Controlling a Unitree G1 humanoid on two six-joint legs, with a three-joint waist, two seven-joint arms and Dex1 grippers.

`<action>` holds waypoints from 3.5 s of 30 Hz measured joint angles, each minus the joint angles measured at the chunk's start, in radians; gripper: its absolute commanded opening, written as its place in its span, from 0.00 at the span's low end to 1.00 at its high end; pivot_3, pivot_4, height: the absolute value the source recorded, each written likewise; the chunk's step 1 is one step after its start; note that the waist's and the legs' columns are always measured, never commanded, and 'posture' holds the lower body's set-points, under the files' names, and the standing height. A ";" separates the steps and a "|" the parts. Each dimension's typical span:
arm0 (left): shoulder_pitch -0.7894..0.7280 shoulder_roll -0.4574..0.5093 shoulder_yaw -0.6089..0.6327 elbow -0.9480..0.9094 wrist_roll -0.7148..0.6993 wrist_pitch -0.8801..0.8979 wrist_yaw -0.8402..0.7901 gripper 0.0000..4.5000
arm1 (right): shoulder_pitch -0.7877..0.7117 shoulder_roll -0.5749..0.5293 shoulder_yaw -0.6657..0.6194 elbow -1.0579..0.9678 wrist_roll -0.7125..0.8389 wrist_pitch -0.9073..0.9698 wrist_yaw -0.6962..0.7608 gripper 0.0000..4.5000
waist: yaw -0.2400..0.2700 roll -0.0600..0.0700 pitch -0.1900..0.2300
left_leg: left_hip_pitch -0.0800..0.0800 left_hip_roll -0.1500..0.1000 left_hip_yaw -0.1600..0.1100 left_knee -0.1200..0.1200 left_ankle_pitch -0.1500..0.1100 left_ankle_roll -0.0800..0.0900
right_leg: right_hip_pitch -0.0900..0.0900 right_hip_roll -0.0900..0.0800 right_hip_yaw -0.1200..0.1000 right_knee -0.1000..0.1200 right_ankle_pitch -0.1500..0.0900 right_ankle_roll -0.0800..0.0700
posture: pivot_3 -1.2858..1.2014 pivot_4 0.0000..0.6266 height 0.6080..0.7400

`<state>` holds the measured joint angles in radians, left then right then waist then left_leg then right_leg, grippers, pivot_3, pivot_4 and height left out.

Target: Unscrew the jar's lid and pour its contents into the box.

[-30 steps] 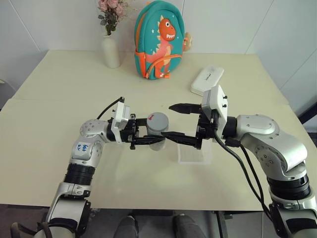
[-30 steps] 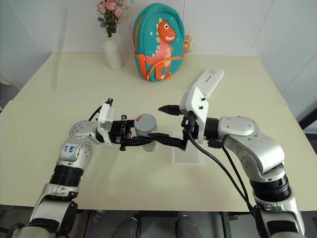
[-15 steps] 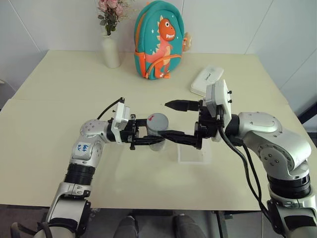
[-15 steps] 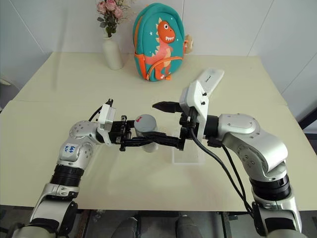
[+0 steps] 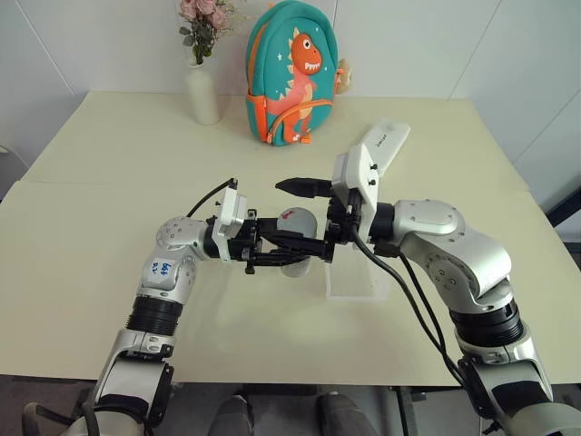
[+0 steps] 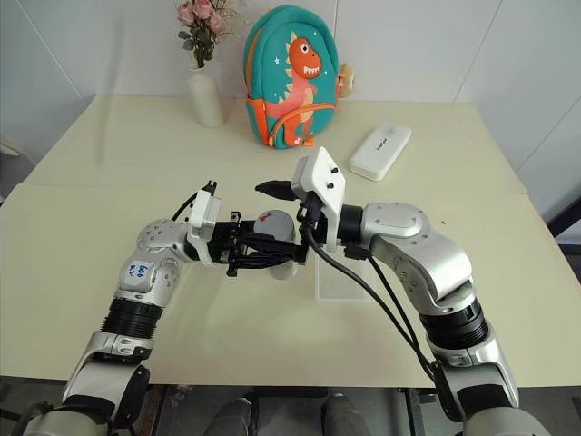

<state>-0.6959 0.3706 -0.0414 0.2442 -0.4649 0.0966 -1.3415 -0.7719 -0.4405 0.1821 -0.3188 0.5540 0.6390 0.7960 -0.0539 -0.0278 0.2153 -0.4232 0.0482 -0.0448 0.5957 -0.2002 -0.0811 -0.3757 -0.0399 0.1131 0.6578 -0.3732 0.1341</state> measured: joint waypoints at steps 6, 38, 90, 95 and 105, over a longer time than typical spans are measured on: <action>0.000 0.001 0.000 0.000 0.002 -0.001 0.007 0.45 | 0.000 0.005 0.009 0.010 -0.027 -0.012 0.003 0.99 | 0.000 0.000 0.000 | 0.000 0.000 0.000 0.000 0.000 0.000 | 0.000 0.000 0.000 0.000 0.000 0.000 | 0.52 0.24 1.00; 0.002 0.005 0.001 0.000 0.004 0.000 0.031 0.45 | 0.060 -0.142 -0.042 -0.089 -0.003 0.028 0.005 0.99 | 0.001 0.000 0.000 | 0.000 0.000 0.000 0.000 0.000 0.000 | 0.000 0.000 0.000 0.000 0.000 0.000 | 0.52 0.24 1.00; 0.006 -0.008 -0.009 0.003 0.004 -0.017 -0.001 0.45 | 0.067 -0.077 -0.070 -0.099 0.061 0.078 0.002 0.99 | 0.001 0.000 0.000 | 0.000 0.000 0.000 0.001 0.000 0.000 | 0.000 0.000 0.000 0.001 0.000 0.000 | 0.52 0.24 1.00; 0.006 -0.009 -0.009 0.004 0.004 -0.018 0.002 0.45 | 0.067 -0.073 -0.070 -0.099 0.061 0.078 0.007 0.99 | 0.001 0.000 0.000 | 0.000 0.000 0.000 0.001 0.000 0.000 | 0.000 0.000 0.000 0.001 0.000 0.000 | 0.52 0.24 1.00; 0.006 -0.010 -0.009 0.003 0.004 -0.010 0.017 0.45 | 0.067 -0.056 -0.069 -0.099 0.057 0.078 0.007 0.99 | 0.001 0.000 0.000 | 0.000 0.000 0.000 0.001 0.000 0.000 | 0.000 0.000 0.000 0.001 0.000 0.000 | 0.52 0.24 1.00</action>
<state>-0.6903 0.3608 -0.0505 0.2477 -0.4609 0.0863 -1.3244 -0.7050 -0.4969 0.1127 -0.4174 0.6115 0.7171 0.8026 -0.0531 -0.0278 0.2153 -0.4231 0.0481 -0.0448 0.5963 -0.2001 -0.0810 -0.3755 -0.0398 0.1132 0.6584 -0.3732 0.1342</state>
